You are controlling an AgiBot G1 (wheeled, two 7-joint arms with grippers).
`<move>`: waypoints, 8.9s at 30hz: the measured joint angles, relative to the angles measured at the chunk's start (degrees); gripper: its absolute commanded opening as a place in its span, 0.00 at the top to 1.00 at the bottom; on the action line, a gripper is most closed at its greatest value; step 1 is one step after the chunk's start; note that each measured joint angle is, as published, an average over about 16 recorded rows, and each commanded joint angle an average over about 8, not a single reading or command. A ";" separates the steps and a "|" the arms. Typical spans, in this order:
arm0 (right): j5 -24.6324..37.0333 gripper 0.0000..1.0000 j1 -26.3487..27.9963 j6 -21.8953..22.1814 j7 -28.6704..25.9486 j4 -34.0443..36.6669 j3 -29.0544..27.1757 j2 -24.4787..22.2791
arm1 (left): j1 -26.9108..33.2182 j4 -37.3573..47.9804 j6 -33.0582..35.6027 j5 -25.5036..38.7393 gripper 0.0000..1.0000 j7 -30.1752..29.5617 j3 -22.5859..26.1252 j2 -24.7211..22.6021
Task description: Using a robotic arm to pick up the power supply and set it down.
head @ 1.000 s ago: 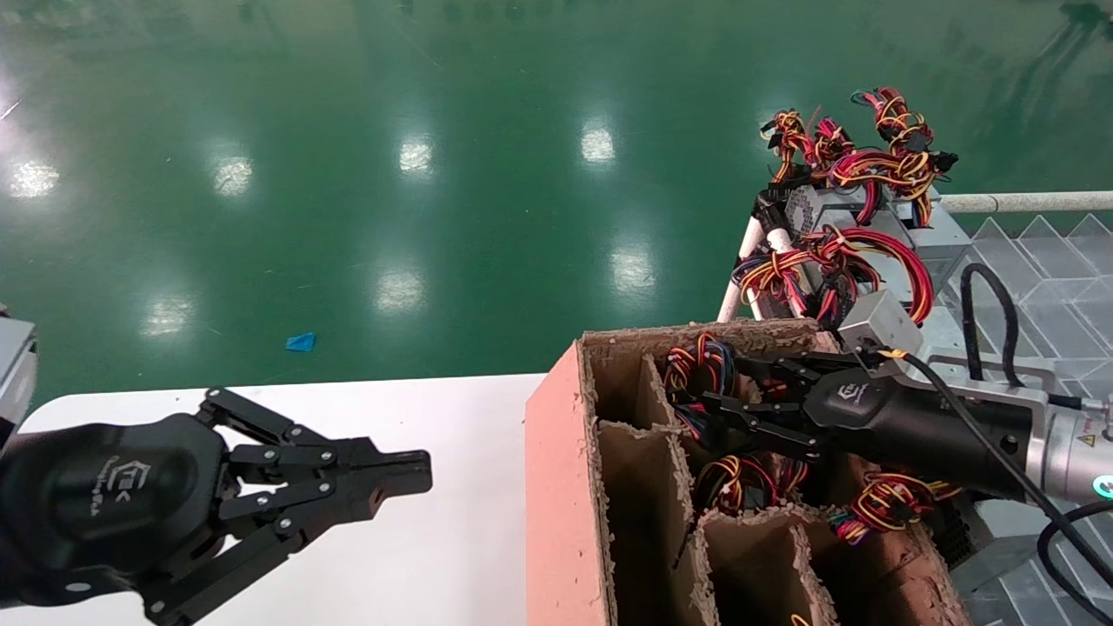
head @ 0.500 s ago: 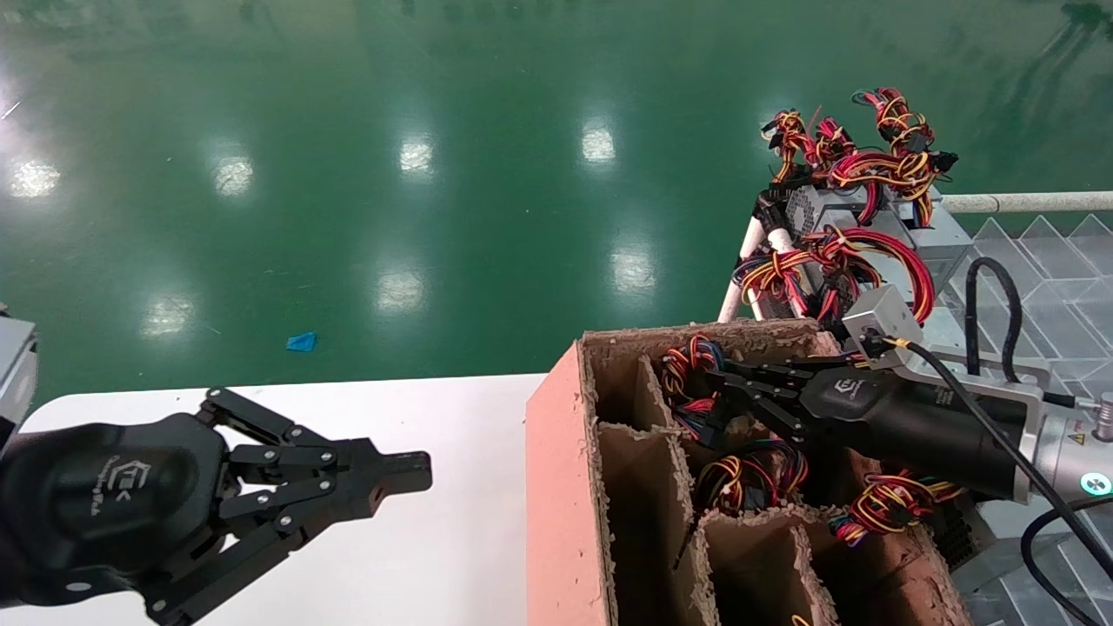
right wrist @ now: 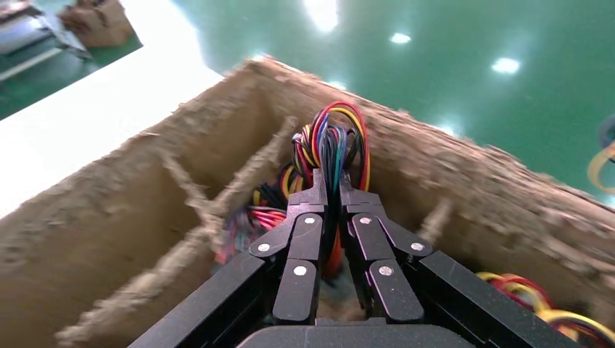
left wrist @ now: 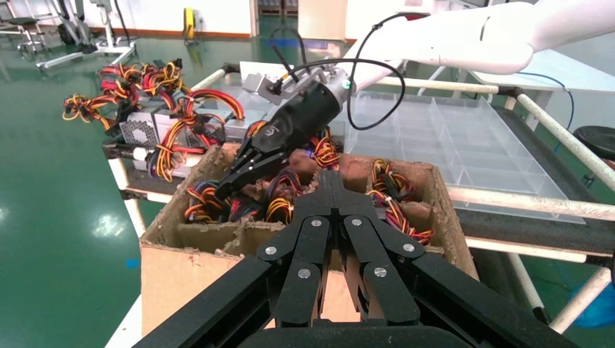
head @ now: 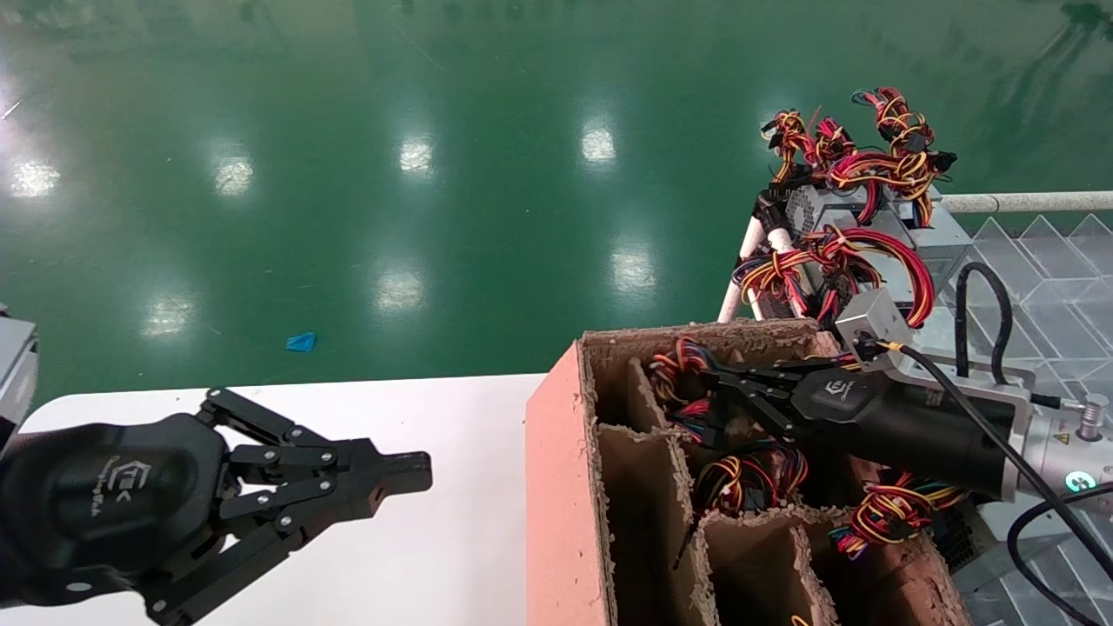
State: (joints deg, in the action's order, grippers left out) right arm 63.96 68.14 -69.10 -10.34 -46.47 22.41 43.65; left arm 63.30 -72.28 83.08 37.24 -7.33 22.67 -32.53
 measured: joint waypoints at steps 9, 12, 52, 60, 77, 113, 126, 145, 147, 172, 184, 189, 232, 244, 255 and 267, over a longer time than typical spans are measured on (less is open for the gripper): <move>-5.68 1.00 -1.99 -3.88 4.26 -0.11 -3.08 -0.82 | 0.00 0.00 0.00 0.00 1.00 0.00 0.00 0.00; -8.47 1.00 -3.00 -5.16 5.19 -0.99 -4.60 -1.20 | 0.00 0.00 0.00 0.00 1.00 0.00 0.00 0.00; -18.87 1.00 11.29 -7.61 4.43 -6.88 -17.93 -19.57 | 0.00 0.00 -0.01 -0.01 1.00 0.01 0.01 0.01; -18.27 1.00 8.69 -6.97 5.51 -1.87 -20.03 -25.77 | 0.00 0.00 -0.01 -0.01 1.00 0.01 0.02 0.01; -16.00 1.00 3.60 -3.61 11.35 13.78 -20.13 -24.49 | 0.01 0.00 -0.01 -0.01 1.00 0.01 0.02 0.01; -8.19 1.00 21.36 8.79 25.33 42.17 -14.82 -3.88 | 0.01 0.00 -0.01 -0.02 1.00 0.02 0.03 0.01; -8.26 1.00 22.90 11.49 28.58 43.97 -14.91 -0.40 | 0.01 0.00 -0.01 -0.02 1.00 0.02 0.04 0.01; -11.57 1.00 19.14 6.62 35.28 45.34 -17.21 0.57 | 0.01 0.00 -0.02 -0.03 1.00 0.02 0.04 0.02; -11.98 1.00 18.52 5.99 35.81 45.57 -17.49 0.48 | 0.01 0.00 -0.02 -0.03 1.00 0.02 0.04 0.02; -12.39 0.00 14.44 -1.28 35.71 46.13 -17.77 -0.94 | 0.01 0.00 -0.02 -0.03 1.00 0.02 0.05 0.02; -11.96 0.00 15.97 -7.41 36.56 43.05 -17.33 -1.43 | 0.01 0.00 -0.02 -0.03 1.00 0.03 0.05 0.02; -12.29 0.00 15.65 -9.61 35.81 40.50 -17.03 -1.65 | 0.02 0.00 -0.02 -0.04 1.00 0.03 0.05 0.02; -19.21 0.00 -0.02 -14.73 10.24 -7.28 -9.52 -6.59 | 0.02 0.00 -0.02 -0.04 0.00 0.03 0.07 0.02; -21.20 0.00 -4.54 -16.01 2.89 -20.94 -7.36 -8.00 | 0.02 0.00 -0.03 -0.05 0.00 0.03 0.07 0.03; -22.31 0.00 -6.97 -16.75 -0.77 -28.23 -6.18 -8.78 | 0.01 0.01 -0.04 -0.05 0.00 0.04 0.07 0.03; -22.35 0.00 -6.90 -16.71 -0.65 -27.92 -6.19 -8.77 | 0.00 0.02 -0.04 -0.05 0.00 0.04 0.07 0.03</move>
State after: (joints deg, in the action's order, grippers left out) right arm 41.61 61.24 -85.82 -10.99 -74.39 16.22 34.88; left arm 63.30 -72.26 83.04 37.18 -7.29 22.74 -32.50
